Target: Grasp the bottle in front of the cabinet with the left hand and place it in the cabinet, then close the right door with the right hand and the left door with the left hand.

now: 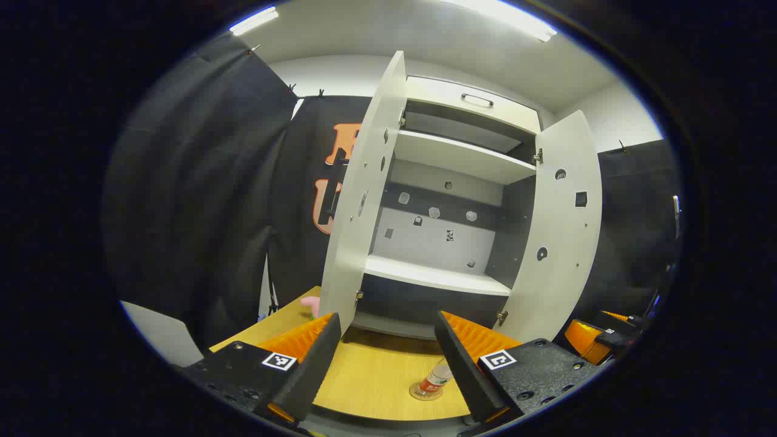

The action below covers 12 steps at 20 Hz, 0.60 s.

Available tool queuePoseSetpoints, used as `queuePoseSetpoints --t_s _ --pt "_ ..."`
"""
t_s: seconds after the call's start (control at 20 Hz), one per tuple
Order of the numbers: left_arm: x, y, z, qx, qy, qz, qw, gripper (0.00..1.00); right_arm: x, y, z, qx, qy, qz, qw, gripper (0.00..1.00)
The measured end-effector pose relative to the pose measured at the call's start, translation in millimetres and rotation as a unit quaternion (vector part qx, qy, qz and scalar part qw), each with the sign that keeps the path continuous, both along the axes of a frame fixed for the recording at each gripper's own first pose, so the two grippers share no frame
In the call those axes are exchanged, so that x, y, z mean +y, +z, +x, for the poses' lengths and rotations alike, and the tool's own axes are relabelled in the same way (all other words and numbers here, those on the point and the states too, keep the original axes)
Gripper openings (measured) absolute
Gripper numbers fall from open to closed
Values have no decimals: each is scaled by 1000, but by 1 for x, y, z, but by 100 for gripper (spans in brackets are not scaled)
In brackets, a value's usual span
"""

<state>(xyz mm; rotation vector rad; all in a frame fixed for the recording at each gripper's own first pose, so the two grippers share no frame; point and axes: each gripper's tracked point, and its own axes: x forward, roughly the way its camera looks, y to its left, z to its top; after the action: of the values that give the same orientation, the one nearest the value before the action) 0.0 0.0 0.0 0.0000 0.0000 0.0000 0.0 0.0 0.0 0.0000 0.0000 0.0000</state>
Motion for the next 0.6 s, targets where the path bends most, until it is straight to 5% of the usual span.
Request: queuePoseSetpoints --t_s 0.6 --pt "-29 0 14 4 -25 16 1000 94 -21 7 8 -6 -16 -14 1000 99"
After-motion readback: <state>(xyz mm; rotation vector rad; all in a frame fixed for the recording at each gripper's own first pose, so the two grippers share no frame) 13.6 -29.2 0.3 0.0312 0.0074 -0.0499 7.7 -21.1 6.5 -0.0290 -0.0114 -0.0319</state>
